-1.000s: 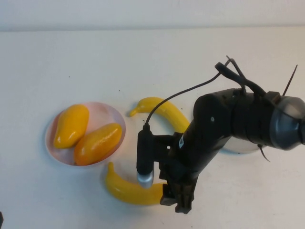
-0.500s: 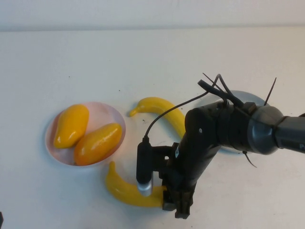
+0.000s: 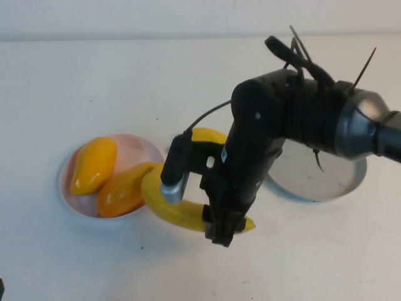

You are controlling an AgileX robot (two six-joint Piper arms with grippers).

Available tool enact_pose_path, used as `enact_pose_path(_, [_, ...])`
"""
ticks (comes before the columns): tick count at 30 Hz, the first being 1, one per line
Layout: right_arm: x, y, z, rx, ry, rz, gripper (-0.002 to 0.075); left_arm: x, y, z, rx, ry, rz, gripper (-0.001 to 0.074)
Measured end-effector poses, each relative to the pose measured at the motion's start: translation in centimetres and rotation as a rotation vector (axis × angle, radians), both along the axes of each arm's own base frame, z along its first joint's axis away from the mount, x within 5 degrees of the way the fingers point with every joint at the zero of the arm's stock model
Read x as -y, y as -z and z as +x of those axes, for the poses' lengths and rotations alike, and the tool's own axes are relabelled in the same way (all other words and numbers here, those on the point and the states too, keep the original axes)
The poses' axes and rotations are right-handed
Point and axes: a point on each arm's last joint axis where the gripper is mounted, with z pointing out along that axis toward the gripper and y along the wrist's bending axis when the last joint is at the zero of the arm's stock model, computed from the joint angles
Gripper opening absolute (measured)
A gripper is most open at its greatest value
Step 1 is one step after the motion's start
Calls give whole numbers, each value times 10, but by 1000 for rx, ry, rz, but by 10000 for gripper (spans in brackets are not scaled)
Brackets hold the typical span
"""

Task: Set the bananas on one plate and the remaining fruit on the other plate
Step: Put another type of fruit in the right plate

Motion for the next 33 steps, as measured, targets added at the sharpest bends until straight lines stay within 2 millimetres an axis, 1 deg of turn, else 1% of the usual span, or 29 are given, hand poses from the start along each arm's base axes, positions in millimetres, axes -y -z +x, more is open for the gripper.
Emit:
enact_pose_path(3, [10,-20,9,61,107,-4,302,0,0,0,0,0,0,2])
enact_pose_path(5, [26,-26,22,91,224,-28,302,0,0,0,0,0,0,2])
enact_pose_path(6, [36,-28,30,98,312,-40,302,0,0,0,0,0,0,2])
enact_pose_path(7, [44,-28,37,105,365,-51,302,0,0,0,0,0,0,2])
enact_pose_path(10, [79,-28,61,96,604,-63,302,0,0,0,0,0,0,2])
enact_pose_path(12, [105,-26,77,83,752,-68,302,0,0,0,0,0,0,2])
enact_pose_path(15, [141,-22,96,58,907,-71,302,0,0,0,0,0,0,2])
enact_pose_path(18, [163,-14,107,-11,1007,-44,302,0,0,0,0,0,0,2])
enact_pose_path(21, [167,-1,113,-72,1046,-35,302,0,0,0,0,0,0,2])
enact_pose_path(28, [163,35,122,-144,1055,-87,302,0,0,0,0,0,0,2])
enact_pose_path(30, [163,43,124,-157,1057,-101,302,0,0,0,0,0,0,2])
enact_pose_path(33, [163,48,125,-162,1058,-111,321,0,0,0,0,0,0,2])
